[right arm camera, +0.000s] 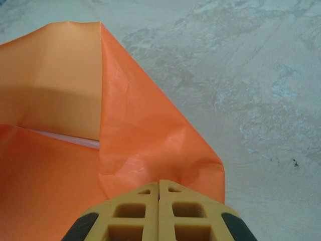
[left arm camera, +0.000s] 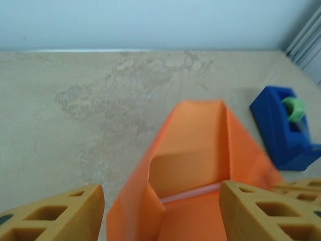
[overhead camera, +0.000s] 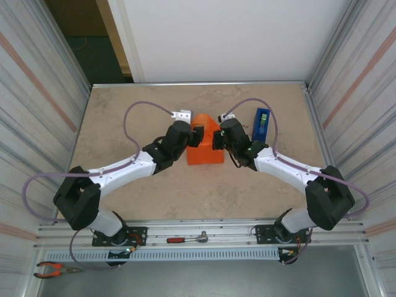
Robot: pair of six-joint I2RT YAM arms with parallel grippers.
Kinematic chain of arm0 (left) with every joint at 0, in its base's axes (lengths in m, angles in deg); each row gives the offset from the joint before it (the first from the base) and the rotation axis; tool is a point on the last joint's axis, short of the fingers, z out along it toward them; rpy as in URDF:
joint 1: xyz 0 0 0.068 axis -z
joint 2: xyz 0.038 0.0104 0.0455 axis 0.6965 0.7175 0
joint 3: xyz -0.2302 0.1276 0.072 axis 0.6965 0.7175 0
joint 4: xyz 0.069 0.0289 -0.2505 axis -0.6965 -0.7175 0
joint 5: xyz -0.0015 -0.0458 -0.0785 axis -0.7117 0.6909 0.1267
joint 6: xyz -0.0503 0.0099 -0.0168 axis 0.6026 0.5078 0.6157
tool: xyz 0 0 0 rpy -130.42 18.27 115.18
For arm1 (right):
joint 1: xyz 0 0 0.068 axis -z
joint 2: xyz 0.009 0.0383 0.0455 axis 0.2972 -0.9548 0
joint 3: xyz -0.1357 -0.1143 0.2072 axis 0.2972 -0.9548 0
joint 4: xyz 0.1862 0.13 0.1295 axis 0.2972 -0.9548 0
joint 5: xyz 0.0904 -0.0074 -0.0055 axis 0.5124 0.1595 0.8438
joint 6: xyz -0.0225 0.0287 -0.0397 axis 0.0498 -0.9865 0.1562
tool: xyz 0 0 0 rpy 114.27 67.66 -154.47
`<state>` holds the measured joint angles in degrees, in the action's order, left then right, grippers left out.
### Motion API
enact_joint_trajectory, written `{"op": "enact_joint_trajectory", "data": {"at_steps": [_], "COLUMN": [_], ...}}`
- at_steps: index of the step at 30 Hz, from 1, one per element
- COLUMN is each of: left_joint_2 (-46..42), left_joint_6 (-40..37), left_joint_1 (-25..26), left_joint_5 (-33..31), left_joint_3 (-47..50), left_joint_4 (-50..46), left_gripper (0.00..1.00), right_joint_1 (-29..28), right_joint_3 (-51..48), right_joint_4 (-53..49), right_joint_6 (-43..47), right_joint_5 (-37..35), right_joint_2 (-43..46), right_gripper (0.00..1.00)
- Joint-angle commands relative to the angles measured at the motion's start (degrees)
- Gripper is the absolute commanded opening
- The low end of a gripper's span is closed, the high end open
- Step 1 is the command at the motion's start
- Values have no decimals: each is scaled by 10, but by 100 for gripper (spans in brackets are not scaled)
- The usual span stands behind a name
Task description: Wrap the gift box in paper
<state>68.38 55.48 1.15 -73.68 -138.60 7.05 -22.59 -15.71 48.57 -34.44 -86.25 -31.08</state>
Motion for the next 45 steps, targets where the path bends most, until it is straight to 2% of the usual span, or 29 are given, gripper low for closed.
{"op": "enact_joint_trajectory", "data": {"at_steps": [1,5,9,12,17,20,25,27,32,36,45], "left_joint_2": [-26,-19,-29,-55,-86,-80,-31,-9,42,63,46], "left_joint_6": [7,7,10,13,55,67,72,72,81,77,39], "left_joint_1": [-3,-2,-4,-24,-101,-134,-170,-171,-169,-156,-111], "left_joint_5": [49,70,54,45,102,143,226,248,304,314,268], "left_joint_3": [-28,-45,-36,-21,3,8,-7,-16,-27,-36,-43], "left_joint_4": [-11,-25,-32,-40,-52,-57,-67,-73,-63,-53,-68], "left_gripper": [62,62,62,62,46,41,13,8,6,6,7], "right_joint_1": [-17,-17,-16,-17,-17,-16,-16,-16,-16,-17,-17], "right_joint_3": [-40,-44,-48,-51,-55,-56,-57,-58,-62,-64,-67], "right_joint_4": [-123,-118,-120,-120,-118,-116,-116,-114,-110,-108,-106], "right_joint_6": [-12,-19,-23,-25,-29,-31,-32,-34,-39,-39,-40], "right_joint_5": [46,52,53,54,56,57,60,59,60,60,61], "right_joint_2": [-47,-46,-46,-46,-44,-44,-46,-46,-47,-47,-47], "right_gripper": [0,0,0,0,0,0,0,0,0,0,0]}}
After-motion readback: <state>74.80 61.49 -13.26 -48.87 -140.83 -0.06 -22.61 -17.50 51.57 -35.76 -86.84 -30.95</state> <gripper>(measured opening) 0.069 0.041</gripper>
